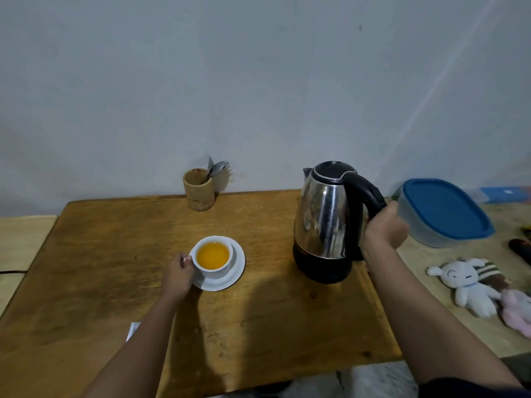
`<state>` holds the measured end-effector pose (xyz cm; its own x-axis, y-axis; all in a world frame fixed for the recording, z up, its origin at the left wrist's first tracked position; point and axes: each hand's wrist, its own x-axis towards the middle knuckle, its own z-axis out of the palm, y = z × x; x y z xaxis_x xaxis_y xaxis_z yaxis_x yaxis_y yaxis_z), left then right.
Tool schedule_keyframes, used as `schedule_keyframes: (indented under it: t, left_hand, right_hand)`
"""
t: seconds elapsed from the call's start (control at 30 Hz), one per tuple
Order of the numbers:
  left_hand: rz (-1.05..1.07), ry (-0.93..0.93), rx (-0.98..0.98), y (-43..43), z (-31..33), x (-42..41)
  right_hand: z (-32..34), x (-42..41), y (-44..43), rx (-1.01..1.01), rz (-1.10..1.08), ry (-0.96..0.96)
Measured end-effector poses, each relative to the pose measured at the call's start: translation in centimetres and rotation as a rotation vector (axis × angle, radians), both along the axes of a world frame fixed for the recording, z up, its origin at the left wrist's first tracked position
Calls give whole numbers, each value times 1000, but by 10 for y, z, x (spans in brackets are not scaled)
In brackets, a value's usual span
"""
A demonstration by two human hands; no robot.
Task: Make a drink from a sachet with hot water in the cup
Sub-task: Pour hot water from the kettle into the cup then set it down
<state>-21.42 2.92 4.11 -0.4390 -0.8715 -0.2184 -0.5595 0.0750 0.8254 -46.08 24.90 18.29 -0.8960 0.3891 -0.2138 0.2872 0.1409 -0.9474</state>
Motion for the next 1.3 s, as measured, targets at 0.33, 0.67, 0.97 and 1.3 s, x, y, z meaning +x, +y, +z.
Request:
schedule_keyframes:
  t: [0.33, 0.67, 0.97, 1.3]
  left_hand:
    - [109, -44, -24, 10, 1, -9]
    - [179, -59, -35, 13, -5, -14]
    - [168, -40, -57, 11, -10, -13]
    - [152, -35, -60, 10, -11, -13]
  right_hand:
    - [-13, -11, 10, -113, -11, 12]
    - [-36, -15, 30, -289, -75, 30]
    - [-51, -24, 45, -376, -31, 45]
    - [-61, -25, 59, -428, -11, 93]
